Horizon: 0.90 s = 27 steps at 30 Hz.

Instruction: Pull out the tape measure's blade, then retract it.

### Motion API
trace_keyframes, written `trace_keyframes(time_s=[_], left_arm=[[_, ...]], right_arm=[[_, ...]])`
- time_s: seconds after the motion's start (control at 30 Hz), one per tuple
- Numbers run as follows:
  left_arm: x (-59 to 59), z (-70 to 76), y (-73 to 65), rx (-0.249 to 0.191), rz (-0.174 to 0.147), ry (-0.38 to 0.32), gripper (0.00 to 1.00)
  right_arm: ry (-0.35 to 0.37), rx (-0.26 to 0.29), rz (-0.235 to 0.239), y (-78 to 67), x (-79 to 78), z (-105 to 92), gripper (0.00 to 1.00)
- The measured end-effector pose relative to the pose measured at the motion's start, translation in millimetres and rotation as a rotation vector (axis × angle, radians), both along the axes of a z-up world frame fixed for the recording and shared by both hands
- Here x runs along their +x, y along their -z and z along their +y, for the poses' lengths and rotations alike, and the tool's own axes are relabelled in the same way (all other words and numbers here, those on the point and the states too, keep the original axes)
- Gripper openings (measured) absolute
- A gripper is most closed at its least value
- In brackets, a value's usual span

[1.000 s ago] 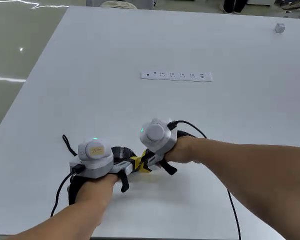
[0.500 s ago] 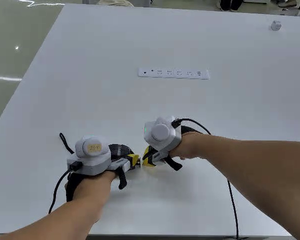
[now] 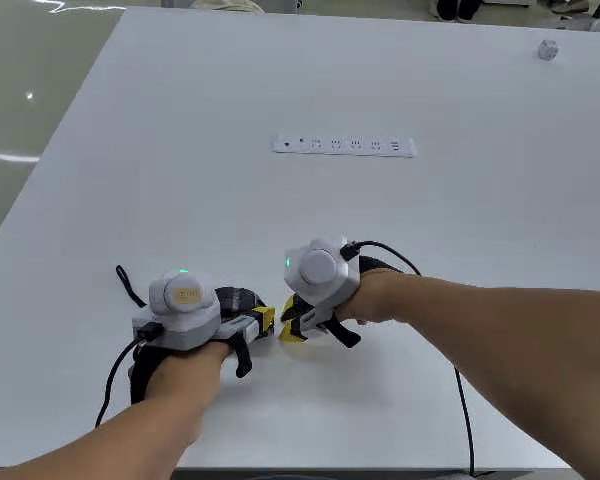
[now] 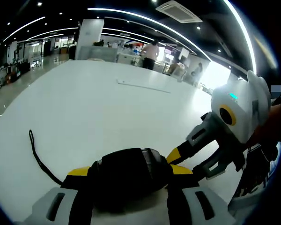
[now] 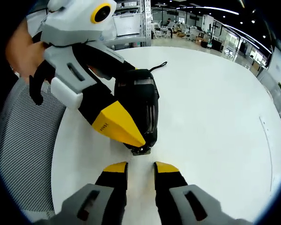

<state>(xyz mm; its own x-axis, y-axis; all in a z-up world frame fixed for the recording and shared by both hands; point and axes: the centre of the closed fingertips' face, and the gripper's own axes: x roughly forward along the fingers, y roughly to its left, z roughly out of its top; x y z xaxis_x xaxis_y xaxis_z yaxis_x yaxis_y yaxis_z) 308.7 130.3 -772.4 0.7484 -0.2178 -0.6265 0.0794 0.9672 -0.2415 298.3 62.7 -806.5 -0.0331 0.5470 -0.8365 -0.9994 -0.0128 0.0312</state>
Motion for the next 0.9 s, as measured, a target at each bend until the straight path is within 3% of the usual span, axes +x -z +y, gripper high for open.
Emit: trace_keyframes(time_s=[0.07, 0.1, 0.13, 0.17, 0.2, 0.23, 0.37, 0.4, 0.47, 0.53, 0.63, 0.73, 0.9], left_arm=[[0.3, 0.0, 1.0, 0.002, 0.014, 0.01, 0.62], [-0.6, -0.6, 0.5, 0.038, 0.019, 0.07, 0.63], [1.3, -0.9, -4.3, 0.049, 0.0, 0.083, 0.63], [9.2, -0.8, -16.1, 0.051, -0.065, 0.095, 0.65], [12.4, -0.6, -23.5, 0.052, -0.096, 0.109, 0.7], [14.6, 1.1, -29.7, 0.054, -0.117, 0.121, 0.77], [18.1, 6.2, -53.8, 0.055, -0.2, 0.25, 0.87], [17.8, 5.2, -59.8, 0.031, -0.227, 0.277, 0.9], [12.1, 14.5, -63.7, 0.038, -0.216, 0.303, 0.95], [7.2, 26.1, -68.3, 0.036, -0.23, 0.312, 1.0], [-1.5, 41.5, -66.7, 0.017, -0.228, 0.325, 1.0], [-14.3, 59.8, -60.5, 0.052, -0.224, 0.339, 1.0], [-39.7, 82.8, -52.0, 0.048, -0.204, 0.362, 1.0]], right_arm=[[0.059, 0.029, 0.017, -4.2, 2.6, -3.2, 0.36], [0.09, 0.044, 0.01, -7.4, 5.8, -7.1, 0.42], [0.11, 0.058, 0.006, -9.9, 8.5, -9.7, 0.49], [0.142, 0.08, 0.0, -14.4, 11.3, -14.2, 0.53], [0.163, 0.101, -0.004, -18.7, 13.2, -16.9, 0.55], [0.188, 0.113, -0.005, -21.5, 14.6, -20.9, 0.57], [0.276, 0.167, -0.024, -34.9, 15.9, -43.8, 0.67], [0.297, 0.17, -0.029, -37.1, 15.8, -50.9, 0.69], [0.353, 0.192, -0.042, -41.1, 16.4, -66.8, 0.72], [0.419, 0.209, -0.043, -43.5, 15.3, -84.0, 0.76], [0.501, 0.246, -0.059, -48.6, 13.9, -104.3, 0.83], [0.569, 0.27, -0.087, -54.9, 9.6, -125.7, 0.9], [0.668, 0.299, -0.118, -62.5, 0.4, -165.3, 0.99]])
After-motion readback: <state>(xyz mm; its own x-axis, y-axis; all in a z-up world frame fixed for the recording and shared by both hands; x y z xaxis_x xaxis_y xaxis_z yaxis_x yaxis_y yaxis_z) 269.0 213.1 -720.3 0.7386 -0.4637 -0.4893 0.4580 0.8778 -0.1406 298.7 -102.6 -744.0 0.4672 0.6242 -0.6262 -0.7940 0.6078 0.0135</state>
